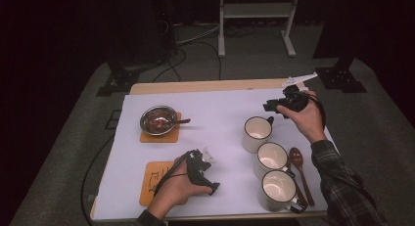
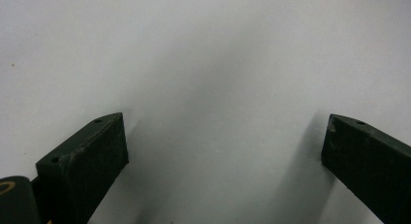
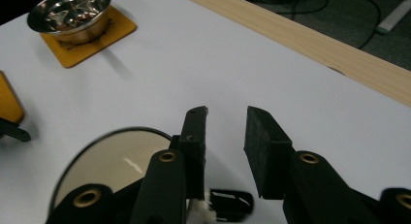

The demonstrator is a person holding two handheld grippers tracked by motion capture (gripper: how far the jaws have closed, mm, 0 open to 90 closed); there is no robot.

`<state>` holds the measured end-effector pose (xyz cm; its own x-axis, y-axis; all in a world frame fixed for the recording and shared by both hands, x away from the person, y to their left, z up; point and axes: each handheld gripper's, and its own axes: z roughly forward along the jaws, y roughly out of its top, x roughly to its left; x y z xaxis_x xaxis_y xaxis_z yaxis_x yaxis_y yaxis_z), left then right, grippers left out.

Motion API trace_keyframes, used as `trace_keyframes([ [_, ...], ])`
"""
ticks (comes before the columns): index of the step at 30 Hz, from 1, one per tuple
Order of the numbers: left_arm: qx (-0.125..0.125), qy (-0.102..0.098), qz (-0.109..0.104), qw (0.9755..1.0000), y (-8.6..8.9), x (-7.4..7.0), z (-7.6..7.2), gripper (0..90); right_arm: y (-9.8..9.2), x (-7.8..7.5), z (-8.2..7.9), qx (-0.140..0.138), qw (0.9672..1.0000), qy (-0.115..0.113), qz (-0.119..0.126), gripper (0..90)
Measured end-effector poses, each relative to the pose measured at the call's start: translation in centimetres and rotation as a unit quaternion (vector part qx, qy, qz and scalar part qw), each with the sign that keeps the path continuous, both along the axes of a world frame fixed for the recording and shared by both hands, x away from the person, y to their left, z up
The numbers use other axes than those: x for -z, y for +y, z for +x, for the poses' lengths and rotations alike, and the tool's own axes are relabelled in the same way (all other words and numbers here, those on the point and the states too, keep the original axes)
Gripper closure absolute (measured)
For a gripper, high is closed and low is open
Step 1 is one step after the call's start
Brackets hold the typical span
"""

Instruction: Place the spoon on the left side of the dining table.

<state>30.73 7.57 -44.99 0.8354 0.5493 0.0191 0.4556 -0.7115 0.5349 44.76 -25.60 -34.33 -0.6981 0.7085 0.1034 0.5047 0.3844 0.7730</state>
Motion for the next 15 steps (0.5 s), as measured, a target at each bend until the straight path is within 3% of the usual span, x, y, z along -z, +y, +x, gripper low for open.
trace_keyframes([
  [12, -0.001, 0.001, -0.001, 1.0000, 0.0, 0.0, 0.0, 1.3, -4.3, 2.4, -0.9, 0.056, 0.9984, 0.002, -0.002, 62.3],
  [15, -0.001, 0.001, -0.001, 1.0000, 0.0, 0.0, 0.0, 1.3, -5.3, 3.2, -1.2, 0.068, 0.9977, -0.002, -0.003, 56.1],
])
